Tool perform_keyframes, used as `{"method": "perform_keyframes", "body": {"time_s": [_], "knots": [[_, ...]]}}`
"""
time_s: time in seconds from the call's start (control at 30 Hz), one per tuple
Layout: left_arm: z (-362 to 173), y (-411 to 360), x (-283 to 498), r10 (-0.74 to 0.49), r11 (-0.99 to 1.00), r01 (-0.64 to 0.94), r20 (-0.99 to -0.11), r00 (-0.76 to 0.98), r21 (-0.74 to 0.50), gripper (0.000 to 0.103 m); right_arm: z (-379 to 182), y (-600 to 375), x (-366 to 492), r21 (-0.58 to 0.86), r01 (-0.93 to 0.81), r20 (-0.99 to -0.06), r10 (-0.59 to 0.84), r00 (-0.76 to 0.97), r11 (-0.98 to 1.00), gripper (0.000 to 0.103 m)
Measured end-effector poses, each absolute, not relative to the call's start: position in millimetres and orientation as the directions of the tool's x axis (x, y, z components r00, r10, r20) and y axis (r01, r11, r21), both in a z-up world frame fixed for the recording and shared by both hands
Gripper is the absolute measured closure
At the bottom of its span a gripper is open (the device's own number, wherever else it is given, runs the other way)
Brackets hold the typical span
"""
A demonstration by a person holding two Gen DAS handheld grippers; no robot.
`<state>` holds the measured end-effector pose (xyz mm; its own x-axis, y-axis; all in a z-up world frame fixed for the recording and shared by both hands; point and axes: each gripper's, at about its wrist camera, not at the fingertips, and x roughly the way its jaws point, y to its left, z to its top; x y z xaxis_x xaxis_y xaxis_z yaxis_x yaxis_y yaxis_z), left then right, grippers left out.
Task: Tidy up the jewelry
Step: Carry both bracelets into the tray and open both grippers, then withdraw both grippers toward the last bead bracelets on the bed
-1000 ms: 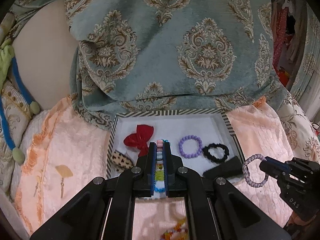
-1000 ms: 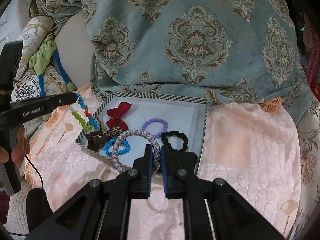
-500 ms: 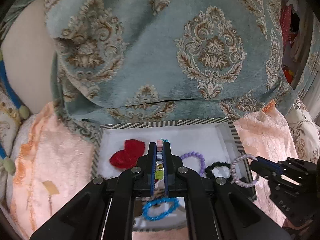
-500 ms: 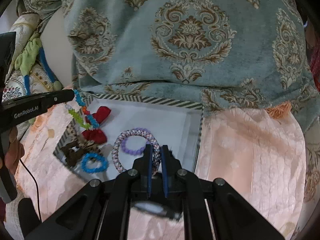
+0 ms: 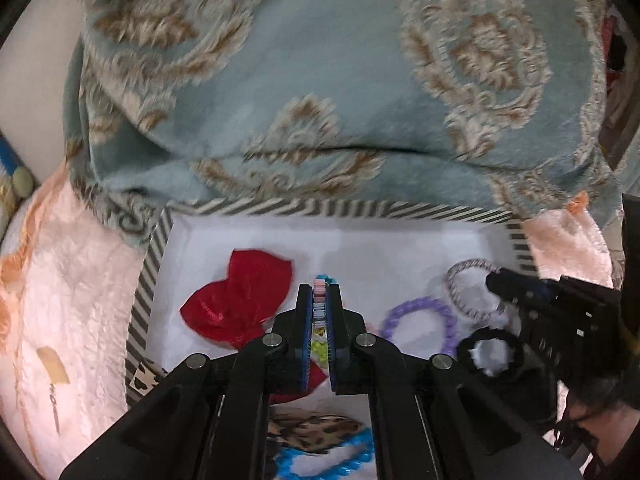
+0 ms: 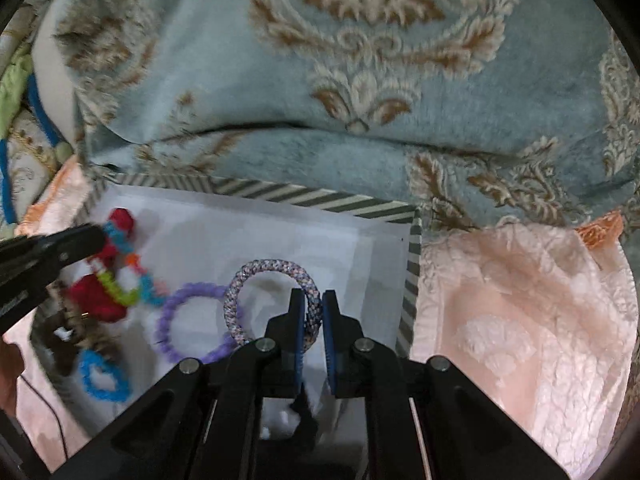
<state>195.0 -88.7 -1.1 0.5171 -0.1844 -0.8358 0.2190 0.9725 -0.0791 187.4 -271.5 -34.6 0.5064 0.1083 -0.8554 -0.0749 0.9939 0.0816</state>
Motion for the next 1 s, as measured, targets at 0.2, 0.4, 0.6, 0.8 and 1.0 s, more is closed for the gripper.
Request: {"method": "perform_keyframes", "body": {"time_s": [0.2,0.4,0.6,0.8,1.0], "knots": [[-8.2,-76.8,195.7,-0.178,0.977,0.189,-0.851,0.494,-0.095,0.094,-44.9,-271.6,195.9,0.057,-0.044,-0.860,0.071,0.505,0.997,0.083],[-2.1,-69.1,183.8,-0.193,0.977,0.177,-0.854,0.483,-0.121,0.086,-29.1,-274.0,169.1,0.083,-0.039,-0.843,0.091,0.531,0.996,0.072],[12.7,-63.1,153.0,-0.178,0.980,0.173,-0.845,0.504,-0.103,0.086,-3.6,-271.8,117.2,0.113,-0.053,-0.816,0.123,0.565,0.992,0.061],[30.4,-59.5,112.4,-0.173,0.978,0.191,-0.825,0.538,-0.080,0.086,16.3,-264.4,73.1,0.137,-0.059,-0.798,0.145,0.585,0.989,0.057],[48.9,-52.3,61.0,-0.147,0.980,0.197,-0.790,0.596,-0.033,0.086,34.4,-247.3,22.3,0.165,-0.078,-0.775,0.178,0.607,0.983,0.056]]}}
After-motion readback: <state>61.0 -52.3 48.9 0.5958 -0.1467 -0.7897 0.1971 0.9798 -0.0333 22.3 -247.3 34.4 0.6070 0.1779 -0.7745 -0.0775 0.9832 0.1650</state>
